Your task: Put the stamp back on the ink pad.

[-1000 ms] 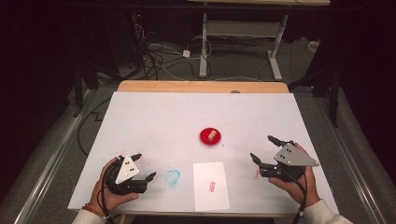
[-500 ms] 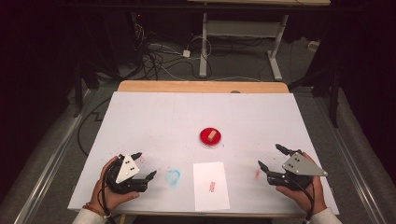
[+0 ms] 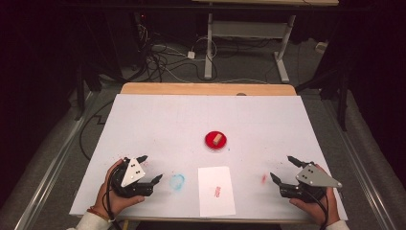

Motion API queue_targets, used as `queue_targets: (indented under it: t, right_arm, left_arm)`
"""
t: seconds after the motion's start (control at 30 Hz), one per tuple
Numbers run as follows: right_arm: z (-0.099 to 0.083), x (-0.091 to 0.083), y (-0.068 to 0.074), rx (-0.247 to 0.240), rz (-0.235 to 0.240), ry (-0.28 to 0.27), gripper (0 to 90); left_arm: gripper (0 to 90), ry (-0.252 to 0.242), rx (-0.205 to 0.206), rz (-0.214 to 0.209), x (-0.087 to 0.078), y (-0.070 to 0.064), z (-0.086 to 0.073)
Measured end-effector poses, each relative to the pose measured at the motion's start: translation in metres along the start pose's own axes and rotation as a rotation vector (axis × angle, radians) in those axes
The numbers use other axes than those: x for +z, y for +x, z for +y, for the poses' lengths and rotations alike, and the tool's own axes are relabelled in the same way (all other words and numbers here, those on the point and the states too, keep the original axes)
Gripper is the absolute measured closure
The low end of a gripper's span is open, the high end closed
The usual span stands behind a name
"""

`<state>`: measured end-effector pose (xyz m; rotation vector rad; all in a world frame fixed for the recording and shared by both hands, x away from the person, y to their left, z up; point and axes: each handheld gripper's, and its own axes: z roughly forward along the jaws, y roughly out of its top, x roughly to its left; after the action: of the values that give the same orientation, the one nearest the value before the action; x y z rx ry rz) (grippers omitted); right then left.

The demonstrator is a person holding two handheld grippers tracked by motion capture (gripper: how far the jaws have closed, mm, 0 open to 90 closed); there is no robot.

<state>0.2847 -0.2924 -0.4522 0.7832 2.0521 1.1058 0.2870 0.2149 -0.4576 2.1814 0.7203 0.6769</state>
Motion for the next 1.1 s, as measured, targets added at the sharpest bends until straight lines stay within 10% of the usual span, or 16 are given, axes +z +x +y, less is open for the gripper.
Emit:
queue_targets:
  t: [1.1]
  right_arm:
    - [0.0040,-0.0016,0.0047,-0.030,0.011,-0.022,21.3]
  left_arm:
    - [21.1,0.008,0.009,-0.008,-0.0001,-0.0024,-0.0008]
